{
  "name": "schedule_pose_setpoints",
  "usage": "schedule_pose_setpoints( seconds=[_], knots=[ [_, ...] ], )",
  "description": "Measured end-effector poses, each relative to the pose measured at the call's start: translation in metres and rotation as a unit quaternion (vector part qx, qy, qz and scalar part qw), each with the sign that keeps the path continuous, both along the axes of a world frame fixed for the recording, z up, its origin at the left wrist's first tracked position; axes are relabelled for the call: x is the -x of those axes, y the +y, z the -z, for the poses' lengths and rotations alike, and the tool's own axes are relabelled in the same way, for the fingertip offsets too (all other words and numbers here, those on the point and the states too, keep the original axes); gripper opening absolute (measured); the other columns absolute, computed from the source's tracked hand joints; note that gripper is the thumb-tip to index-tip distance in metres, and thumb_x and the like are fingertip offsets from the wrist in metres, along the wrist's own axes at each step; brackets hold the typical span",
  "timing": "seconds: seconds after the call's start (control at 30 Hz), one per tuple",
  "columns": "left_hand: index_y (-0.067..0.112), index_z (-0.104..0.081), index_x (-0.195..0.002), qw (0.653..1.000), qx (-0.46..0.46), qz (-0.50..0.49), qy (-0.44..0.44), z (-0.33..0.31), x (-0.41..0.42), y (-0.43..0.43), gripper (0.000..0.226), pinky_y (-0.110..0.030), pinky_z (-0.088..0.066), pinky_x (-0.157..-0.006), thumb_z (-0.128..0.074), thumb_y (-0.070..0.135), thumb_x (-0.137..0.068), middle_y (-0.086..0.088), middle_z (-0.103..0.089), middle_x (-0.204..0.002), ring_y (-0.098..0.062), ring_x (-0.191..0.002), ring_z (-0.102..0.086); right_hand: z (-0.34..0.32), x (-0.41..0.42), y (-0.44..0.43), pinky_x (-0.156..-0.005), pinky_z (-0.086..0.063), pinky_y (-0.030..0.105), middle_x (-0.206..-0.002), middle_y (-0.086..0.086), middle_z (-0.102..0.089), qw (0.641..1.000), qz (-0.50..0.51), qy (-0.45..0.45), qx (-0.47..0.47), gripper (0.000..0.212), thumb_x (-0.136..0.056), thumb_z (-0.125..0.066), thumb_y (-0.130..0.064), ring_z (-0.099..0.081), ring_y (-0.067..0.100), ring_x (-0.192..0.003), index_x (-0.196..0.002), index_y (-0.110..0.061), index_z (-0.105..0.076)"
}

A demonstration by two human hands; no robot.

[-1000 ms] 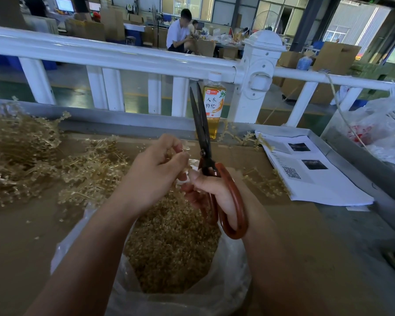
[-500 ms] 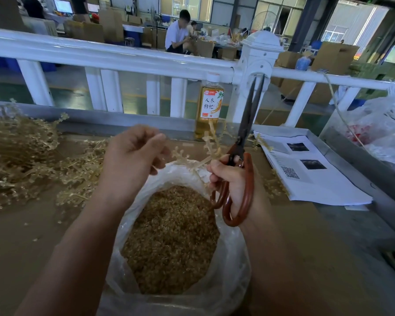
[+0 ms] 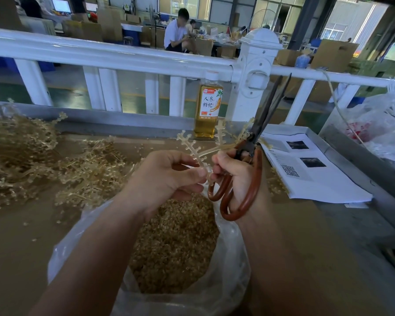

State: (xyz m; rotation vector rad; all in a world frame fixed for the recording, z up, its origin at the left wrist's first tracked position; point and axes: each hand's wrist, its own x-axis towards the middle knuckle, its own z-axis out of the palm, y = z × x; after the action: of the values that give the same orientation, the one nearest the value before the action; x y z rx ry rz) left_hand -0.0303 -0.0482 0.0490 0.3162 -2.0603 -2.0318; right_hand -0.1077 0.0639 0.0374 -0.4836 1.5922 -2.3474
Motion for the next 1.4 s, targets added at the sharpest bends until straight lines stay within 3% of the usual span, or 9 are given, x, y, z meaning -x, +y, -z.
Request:
schedule_pose_setpoints(
  seconds=[0.13, 0.3, 0.5, 0.7, 0.83, 0.97, 1.13, 1.3, 1.4],
  knots=[
    [0.007, -0.062, -0.074, 1.0, -0.011, -0.008, 0.002, 0.0, 0.0, 0.001, 0.01, -0.021, -0.053, -0.047, -0.071, 0.004, -0.069, -0.003, -0.066, -0.057, -0.011, -0.05, -0.063, 0.0, -0.002, -0.001, -0.05, -0.045, 0.022, -0.049, -0.006, -0.057, 1.0, 0.003, 0.013, -0.009, 0.039, -0.088, -0.054, 0.003, -0.052, 0.004, -0.044, -0.055, -0.017, -0.057],
    [0.006, -0.06, -0.073, 0.999, -0.025, -0.019, 0.014, 0.0, 0.0, 0.001, 0.009, -0.019, -0.05, -0.043, -0.066, 0.002, -0.078, -0.006, -0.071, -0.063, -0.014, -0.05, -0.066, 0.0, -0.006, -0.001, -0.049, -0.047, 0.019, -0.052, -0.007, -0.061, 0.999, 0.014, 0.024, -0.039, 0.028, -0.087, -0.057, -0.001, -0.055, 0.003, -0.046, -0.063, -0.015, -0.054],
    [0.004, -0.058, -0.079, 0.991, -0.098, -0.072, 0.063, -0.004, 0.0, -0.007, 0.007, -0.018, -0.051, -0.045, -0.059, -0.004, -0.08, -0.005, -0.067, -0.056, -0.012, -0.05, -0.065, -0.002, -0.01, 0.0, -0.052, -0.052, 0.021, -0.059, -0.004, -0.066, 0.99, 0.023, 0.045, -0.128, 0.014, -0.089, -0.061, -0.015, -0.064, 0.007, -0.057, -0.078, -0.007, -0.057],
    [0.009, -0.057, -0.077, 0.974, -0.146, -0.141, 0.097, -0.004, -0.001, -0.023, 0.015, -0.015, -0.047, -0.042, -0.055, -0.004, -0.084, 0.001, -0.067, -0.055, -0.007, -0.048, -0.063, -0.009, -0.013, 0.001, -0.052, -0.052, 0.023, -0.069, 0.005, -0.062, 0.983, 0.011, 0.037, -0.177, 0.024, -0.087, -0.062, -0.024, -0.059, 0.01, -0.057, -0.087, -0.002, -0.053],
    [0.01, -0.055, -0.072, 0.965, -0.171, -0.159, 0.116, -0.002, -0.001, -0.03, 0.021, -0.015, -0.05, -0.047, -0.054, -0.007, -0.084, 0.001, -0.067, -0.055, -0.008, -0.052, -0.065, -0.011, -0.015, 0.006, -0.044, -0.045, 0.025, -0.056, -0.001, -0.059, 0.979, -0.052, 0.037, -0.193, 0.045, -0.071, -0.056, -0.056, -0.051, 0.012, -0.045, -0.075, -0.011, -0.053],
    [0.013, -0.053, -0.068, 0.959, -0.182, -0.17, 0.137, -0.001, 0.0, -0.032, 0.024, -0.018, -0.053, -0.052, -0.053, -0.005, -0.085, 0.003, -0.065, -0.055, -0.008, -0.054, -0.066, -0.009, -0.018, 0.008, -0.039, -0.037, 0.019, -0.05, -0.006, -0.059, 0.948, -0.153, 0.093, -0.264, 0.048, -0.069, -0.045, -0.071, -0.045, 0.009, -0.038, -0.073, -0.024, -0.054],
    [0.013, -0.055, -0.071, 0.957, -0.154, -0.184, 0.161, 0.001, 0.0, -0.032, 0.023, -0.016, -0.05, -0.051, -0.05, 0.0, -0.09, 0.007, -0.061, -0.053, -0.004, -0.052, -0.061, -0.004, -0.02, 0.004, -0.041, -0.038, 0.021, -0.056, -0.007, -0.06, 0.911, -0.21, 0.139, -0.326, 0.041, -0.08, -0.04, -0.068, -0.044, 0.01, -0.041, -0.071, -0.031, -0.053],
    [0.011, -0.054, -0.074, 0.946, -0.165, -0.212, 0.181, 0.0, 0.001, -0.034, 0.02, -0.016, -0.051, -0.053, -0.05, 0.004, -0.092, 0.007, -0.062, -0.052, -0.004, -0.051, -0.06, -0.006, -0.021, 0.004, -0.043, -0.036, 0.015, -0.048, -0.016, -0.056, 0.872, -0.262, 0.164, -0.38, 0.044, -0.069, -0.03, -0.075, -0.043, -0.001, -0.037, -0.071, -0.034, -0.046],
    [0.013, -0.054, -0.073, 0.939, -0.169, -0.233, 0.189, 0.0, 0.001, -0.035, 0.02, -0.019, -0.051, -0.055, -0.051, 0.006, -0.092, 0.007, -0.062, -0.053, -0.005, -0.05, -0.059, -0.006, -0.022, 0.004, -0.042, -0.037, 0.013, -0.047, -0.017, -0.055, 0.866, -0.283, 0.159, -0.38, 0.042, -0.066, -0.031, -0.075, -0.043, -0.001, -0.037, -0.071, -0.036, -0.045]
  ],
)
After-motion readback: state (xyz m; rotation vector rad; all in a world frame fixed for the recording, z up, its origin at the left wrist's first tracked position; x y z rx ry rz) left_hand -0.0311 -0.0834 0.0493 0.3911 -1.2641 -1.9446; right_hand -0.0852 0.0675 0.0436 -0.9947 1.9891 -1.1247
